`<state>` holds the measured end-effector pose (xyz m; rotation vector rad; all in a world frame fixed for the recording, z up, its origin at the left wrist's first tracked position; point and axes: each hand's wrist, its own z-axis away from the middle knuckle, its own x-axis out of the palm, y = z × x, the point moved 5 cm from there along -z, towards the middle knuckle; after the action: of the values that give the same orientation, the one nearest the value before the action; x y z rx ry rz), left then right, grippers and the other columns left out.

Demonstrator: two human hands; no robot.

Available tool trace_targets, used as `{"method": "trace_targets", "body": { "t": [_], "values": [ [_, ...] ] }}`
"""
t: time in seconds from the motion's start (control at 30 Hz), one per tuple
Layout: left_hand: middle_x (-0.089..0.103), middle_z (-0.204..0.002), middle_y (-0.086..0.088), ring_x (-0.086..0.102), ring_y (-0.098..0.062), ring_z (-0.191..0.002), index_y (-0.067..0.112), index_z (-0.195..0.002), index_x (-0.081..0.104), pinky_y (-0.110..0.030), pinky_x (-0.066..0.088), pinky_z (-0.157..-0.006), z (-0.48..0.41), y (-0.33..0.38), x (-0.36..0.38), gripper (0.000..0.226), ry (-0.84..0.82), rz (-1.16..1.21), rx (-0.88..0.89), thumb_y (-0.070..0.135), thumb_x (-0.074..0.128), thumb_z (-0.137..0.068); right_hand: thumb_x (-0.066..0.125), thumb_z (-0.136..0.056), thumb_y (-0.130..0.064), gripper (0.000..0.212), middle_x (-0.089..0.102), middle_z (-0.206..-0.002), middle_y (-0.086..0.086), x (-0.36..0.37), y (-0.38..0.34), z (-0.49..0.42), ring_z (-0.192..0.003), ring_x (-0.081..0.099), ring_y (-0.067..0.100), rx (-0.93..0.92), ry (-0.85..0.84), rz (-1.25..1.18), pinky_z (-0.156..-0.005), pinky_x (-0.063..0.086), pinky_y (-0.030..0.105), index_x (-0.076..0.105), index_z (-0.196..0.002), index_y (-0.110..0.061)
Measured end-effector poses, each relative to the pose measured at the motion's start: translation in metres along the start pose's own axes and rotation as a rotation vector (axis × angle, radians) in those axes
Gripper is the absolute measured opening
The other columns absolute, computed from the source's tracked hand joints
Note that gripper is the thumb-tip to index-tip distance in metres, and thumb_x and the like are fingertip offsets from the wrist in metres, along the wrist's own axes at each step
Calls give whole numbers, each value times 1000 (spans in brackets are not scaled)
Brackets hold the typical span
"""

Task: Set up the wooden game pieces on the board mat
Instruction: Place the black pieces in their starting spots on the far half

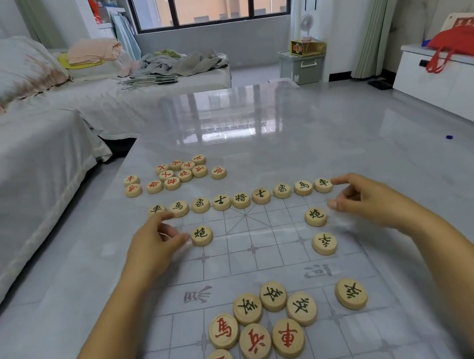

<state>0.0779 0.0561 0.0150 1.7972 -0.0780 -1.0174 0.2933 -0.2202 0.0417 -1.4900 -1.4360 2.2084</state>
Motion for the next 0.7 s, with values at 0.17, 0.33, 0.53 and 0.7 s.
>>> {"method": "trace_targets", "body": {
  "t": [0.17,0.33,0.53,0.7],
  "values": [
    [59,-82,-2,51,-14,-69,18,-108,57,-21,37,-57,4,25,-32,30,41,-100,53,20,68,-80,67,-81,-31,25,61,-95,-2,-31,-15,19,-84,55,10,-24,-81,180,-68,44,21,57,-104,-30],
    [60,-91,9,55,-7,-82,36,-102,56,-16,40,-65,34,66,-10,29,-448,-340,260,29,69,-77,71,-78,-28,27,61,-95,-5,-15,-17,27,-80,55,7,-12,-234,312,-75,46,25,58,-100,-37],
    [55,-103,13,54,-6,-94,38,-116,52,-28,49,-86,65,72,42,42,-845,-503,331,28,69,-79,68,-81,-25,54,40,-117,-8,32,-18,28,-94,51,11,-68,-384,500,-89,44,27,46,-129,-38],
    [51,-101,13,53,-6,-95,36,-117,52,-26,48,-87,73,70,54,40,-820,-495,346,32,67,-80,62,-85,-19,37,43,-105,-7,40,-19,27,-91,49,11,-92,-382,569,-82,43,24,55,-119,-32]
  ]
}}
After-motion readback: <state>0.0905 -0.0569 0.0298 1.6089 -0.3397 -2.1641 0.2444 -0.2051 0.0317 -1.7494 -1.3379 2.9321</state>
